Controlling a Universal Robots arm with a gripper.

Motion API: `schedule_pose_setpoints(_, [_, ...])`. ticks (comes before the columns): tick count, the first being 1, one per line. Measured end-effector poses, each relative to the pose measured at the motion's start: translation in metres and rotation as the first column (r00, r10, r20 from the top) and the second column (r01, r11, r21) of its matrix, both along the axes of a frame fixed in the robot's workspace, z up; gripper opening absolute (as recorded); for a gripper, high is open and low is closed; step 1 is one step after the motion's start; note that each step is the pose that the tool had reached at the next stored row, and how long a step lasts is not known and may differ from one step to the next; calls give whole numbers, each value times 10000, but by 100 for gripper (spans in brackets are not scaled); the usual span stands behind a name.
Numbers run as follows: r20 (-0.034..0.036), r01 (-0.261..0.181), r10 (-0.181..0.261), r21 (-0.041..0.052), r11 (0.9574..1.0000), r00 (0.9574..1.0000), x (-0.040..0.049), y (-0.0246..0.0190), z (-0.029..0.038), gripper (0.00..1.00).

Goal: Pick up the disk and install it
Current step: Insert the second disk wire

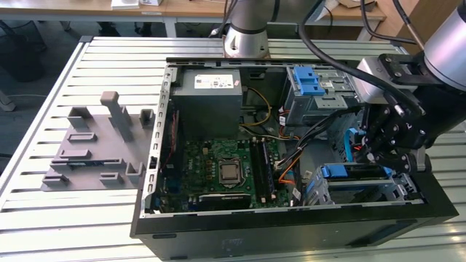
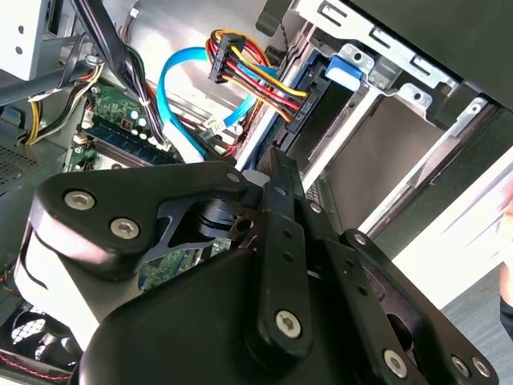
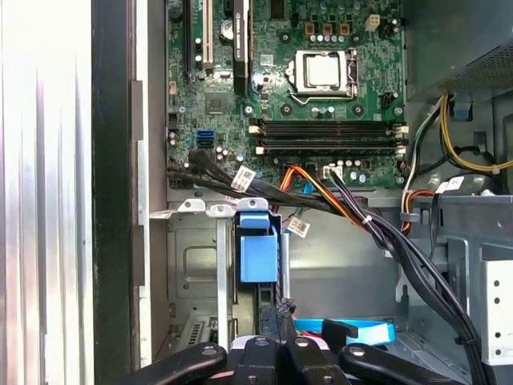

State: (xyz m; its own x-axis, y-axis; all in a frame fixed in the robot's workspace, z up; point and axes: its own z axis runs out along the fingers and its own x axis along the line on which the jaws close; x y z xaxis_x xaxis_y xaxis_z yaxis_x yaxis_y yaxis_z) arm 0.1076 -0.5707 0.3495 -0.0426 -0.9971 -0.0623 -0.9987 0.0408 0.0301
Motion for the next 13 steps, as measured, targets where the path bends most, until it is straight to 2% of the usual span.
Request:
schedule_pose_setpoints(9, [13,2,-2,3,10000,10000,-12,0,84,11])
schedule_pose_setpoints(13, [23,2,-2,3,10000,10000,-72,0,92,11])
